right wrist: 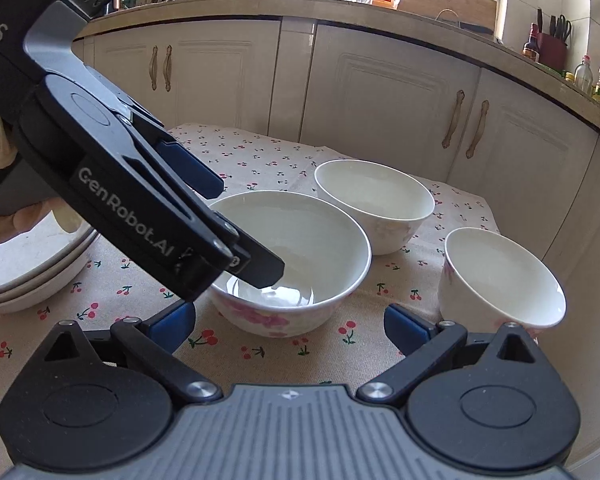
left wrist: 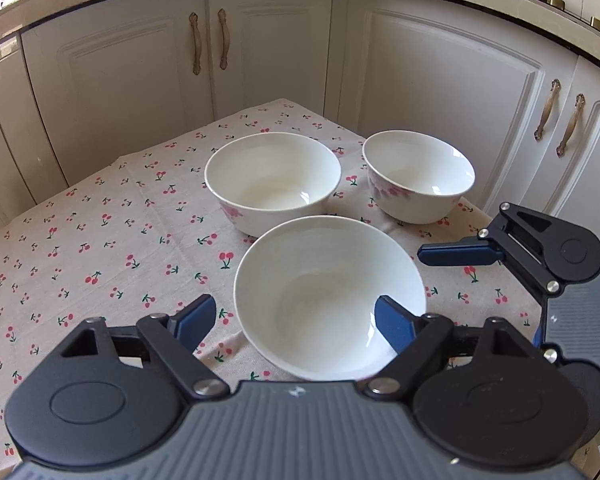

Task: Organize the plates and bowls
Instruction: 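Close the left gripper on the bowl rim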

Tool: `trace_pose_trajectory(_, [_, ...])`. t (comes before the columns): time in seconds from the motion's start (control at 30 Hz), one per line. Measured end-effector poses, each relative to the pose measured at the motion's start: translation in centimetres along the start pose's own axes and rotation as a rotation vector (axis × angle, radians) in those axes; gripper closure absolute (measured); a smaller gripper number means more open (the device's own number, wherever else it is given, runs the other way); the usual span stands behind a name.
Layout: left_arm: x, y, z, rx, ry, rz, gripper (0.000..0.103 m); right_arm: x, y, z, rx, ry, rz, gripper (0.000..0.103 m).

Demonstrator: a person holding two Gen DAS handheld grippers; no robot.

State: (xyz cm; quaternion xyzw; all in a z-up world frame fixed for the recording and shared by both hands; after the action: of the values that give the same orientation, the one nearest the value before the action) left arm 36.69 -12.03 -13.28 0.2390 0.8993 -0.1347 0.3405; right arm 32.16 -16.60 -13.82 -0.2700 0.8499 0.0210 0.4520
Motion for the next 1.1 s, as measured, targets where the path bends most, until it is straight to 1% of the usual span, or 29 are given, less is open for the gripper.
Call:
trace_pose_trajectory(0.07, [-0.2, 0.0, 0.2, 0.009, 0.002, -0.005, 0.024, -0.2, 0.0, 0.0, -0.004, -0.004, 0.0, 0.009])
trace_pose_trajectory(0.17, [-0.5, -0.1, 0.4, 0.018, -0.002, -0.005, 0.028, -0.4, -0.1, -0.1, -0.004, -0.012, 0.004, 0.013])
trace_pose_trajectory(0.47, [-0.8, -0.2, 1.0, 0.032, -0.001, -0.006, 0.029, -0.6, 0.4, -0.1, -0.032, -0.02, 0.005, 0.019])
trace_pose_trajectory(0.8, [-1.0, -0.1, 1.5, 0.035, 0.004, 0.004, 0.029, -0.8, 0.4, 0.1, -0.037, -0.019, 0.005, 0.018])
trace_pose_trajectory(1.1, [-0.9, -0.5, 0.8, 0.038, -0.003, 0.02, 0.029, -0.9, 0.7, -0.1, -0.036, -0.005, 0.005, 0.018])
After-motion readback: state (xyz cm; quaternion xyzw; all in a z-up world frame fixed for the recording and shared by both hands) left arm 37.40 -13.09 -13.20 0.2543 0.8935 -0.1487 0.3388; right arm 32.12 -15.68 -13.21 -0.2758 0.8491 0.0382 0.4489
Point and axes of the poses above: each gripper's, at about its wrist camera, not at the fingertips, and z roughly the way its jaws point, y to its left, x to its underside, the point moved 10 cm from there along z, roughly the way its jaws point, and after that the axes turned 5 degrees about -z, right-handed, at the moved point
